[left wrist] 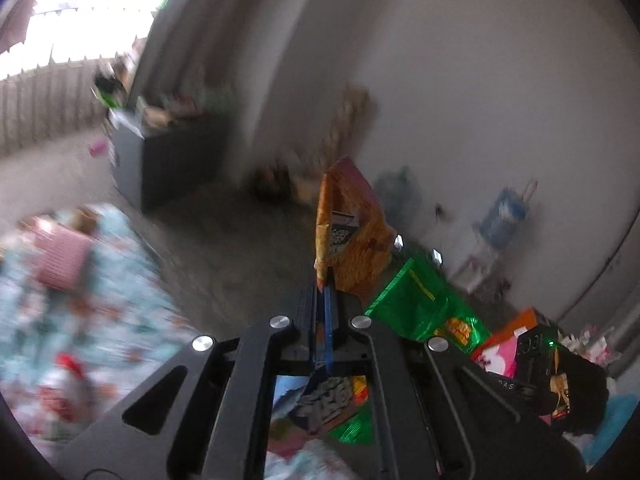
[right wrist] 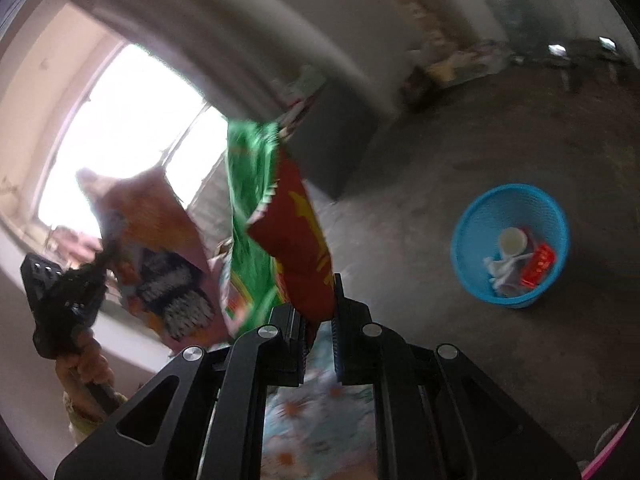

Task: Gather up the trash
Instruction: 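Carry the green bag and orange packet toward the blue wastebasket with both grippers, then open both grippers over the blue wastebasket to drop the bag and packet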

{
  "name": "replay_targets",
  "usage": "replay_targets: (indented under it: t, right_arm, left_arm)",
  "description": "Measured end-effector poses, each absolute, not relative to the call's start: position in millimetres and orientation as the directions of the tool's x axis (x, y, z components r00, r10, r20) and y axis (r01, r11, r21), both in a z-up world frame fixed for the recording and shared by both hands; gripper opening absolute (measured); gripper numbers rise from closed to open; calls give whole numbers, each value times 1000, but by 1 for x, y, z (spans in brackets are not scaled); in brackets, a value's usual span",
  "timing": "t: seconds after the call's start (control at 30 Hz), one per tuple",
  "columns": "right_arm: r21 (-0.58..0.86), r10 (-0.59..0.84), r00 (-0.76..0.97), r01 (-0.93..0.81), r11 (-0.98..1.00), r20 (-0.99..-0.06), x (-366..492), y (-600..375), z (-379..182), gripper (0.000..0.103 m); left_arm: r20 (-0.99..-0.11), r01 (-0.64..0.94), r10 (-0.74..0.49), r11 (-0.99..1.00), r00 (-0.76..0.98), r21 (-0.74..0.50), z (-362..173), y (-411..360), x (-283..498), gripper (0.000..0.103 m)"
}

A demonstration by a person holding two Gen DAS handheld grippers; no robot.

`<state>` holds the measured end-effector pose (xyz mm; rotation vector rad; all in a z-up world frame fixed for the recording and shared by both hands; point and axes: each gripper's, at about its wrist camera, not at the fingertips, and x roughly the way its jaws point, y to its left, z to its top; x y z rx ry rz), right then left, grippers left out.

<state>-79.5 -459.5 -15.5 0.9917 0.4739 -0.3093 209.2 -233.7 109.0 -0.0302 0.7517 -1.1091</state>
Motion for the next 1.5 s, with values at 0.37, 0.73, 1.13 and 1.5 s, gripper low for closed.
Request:
replay_targets:
  t: [0.37, 0.73, 1.13, 1.5]
  right_arm:
    - [679, -151, 724, 685, 263, -672, -107, -541, -131, 10]
    - [698, -149, 697, 714, 53, -702, -108, -602, -211, 10]
    - [615, -52, 619, 762, -203, -784, -78, -643, -331, 42]
    - [580, -272, 540, 809, -94, -796, -110, -631, -281, 51]
  left_arm:
    - [-683, 746, -730, 447, -15, -494, -24, -413, 203, 1]
    - [-772, 758, -633, 477, -55, -445, -113, -514, 198, 1]
    - [-835, 723, -547, 554, -59, -414, -163, -531, 221, 60]
    - [-766, 657, -635, 538, -97, -529, -139, -499, 235, 60]
